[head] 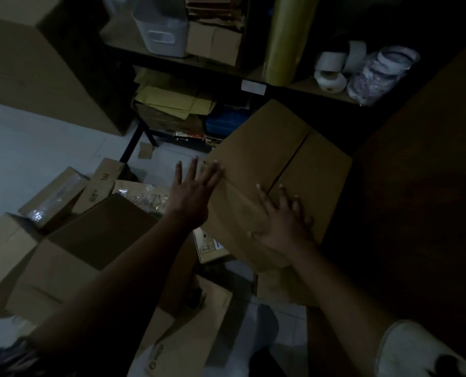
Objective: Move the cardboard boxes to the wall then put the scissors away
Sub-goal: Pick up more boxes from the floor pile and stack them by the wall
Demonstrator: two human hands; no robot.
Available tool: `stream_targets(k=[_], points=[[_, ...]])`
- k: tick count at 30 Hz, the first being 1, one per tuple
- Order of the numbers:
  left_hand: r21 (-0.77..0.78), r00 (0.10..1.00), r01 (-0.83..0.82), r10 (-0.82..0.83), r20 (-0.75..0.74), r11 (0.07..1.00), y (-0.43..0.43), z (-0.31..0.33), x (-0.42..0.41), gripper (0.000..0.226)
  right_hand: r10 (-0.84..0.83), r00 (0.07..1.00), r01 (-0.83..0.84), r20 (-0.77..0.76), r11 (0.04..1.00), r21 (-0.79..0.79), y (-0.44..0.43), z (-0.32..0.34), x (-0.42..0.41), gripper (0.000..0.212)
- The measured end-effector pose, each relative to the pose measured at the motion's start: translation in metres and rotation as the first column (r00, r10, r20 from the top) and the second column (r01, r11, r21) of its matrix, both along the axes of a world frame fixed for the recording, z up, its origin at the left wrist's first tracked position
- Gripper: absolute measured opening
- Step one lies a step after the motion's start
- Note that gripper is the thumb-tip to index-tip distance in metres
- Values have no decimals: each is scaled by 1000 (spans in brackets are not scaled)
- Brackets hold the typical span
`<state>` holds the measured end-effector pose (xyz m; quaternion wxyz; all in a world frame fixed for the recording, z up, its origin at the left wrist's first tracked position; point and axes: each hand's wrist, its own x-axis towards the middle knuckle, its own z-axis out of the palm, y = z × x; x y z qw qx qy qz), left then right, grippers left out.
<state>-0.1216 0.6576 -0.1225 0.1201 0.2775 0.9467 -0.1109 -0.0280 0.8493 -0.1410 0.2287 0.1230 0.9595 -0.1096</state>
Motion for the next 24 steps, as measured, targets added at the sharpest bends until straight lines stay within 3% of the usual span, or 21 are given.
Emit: stream_targets(k=[3, 6, 8, 11, 16, 20, 24], points=[[85, 976, -213, 208, 62, 973, -23, -9, 9, 74, 170, 985, -166, -39, 982, 89, -43, 10, 5, 108], [251, 845, -530, 479, 238, 810, -49, -17, 23, 59, 323, 945, -311, -59, 938, 153, -91, 12, 17, 106], [318, 786, -610, 502, 360, 726, -58, -18, 30, 58, 310, 949, -296, -55, 938, 179, -108, 9, 18, 108], [343, 771, -615, 452, 448, 710, -53, -14, 37, 58, 291, 955, -274, -62, 942, 194, -111, 7, 17, 109], [314, 843, -469, 312, 438, 826, -36, -34, 47, 68, 365, 930, -347, -51, 914, 211, -84, 8, 24, 100], [271, 802, -523, 359, 476, 808, -44, -43, 40, 81, 473, 873, -452, -117, 876, 166, -57, 14, 20, 79], [268, 758, -593, 415, 503, 759, -47, -26, 47, 77, 414, 903, -398, -113, 906, 140, -17, 9, 7, 85]])
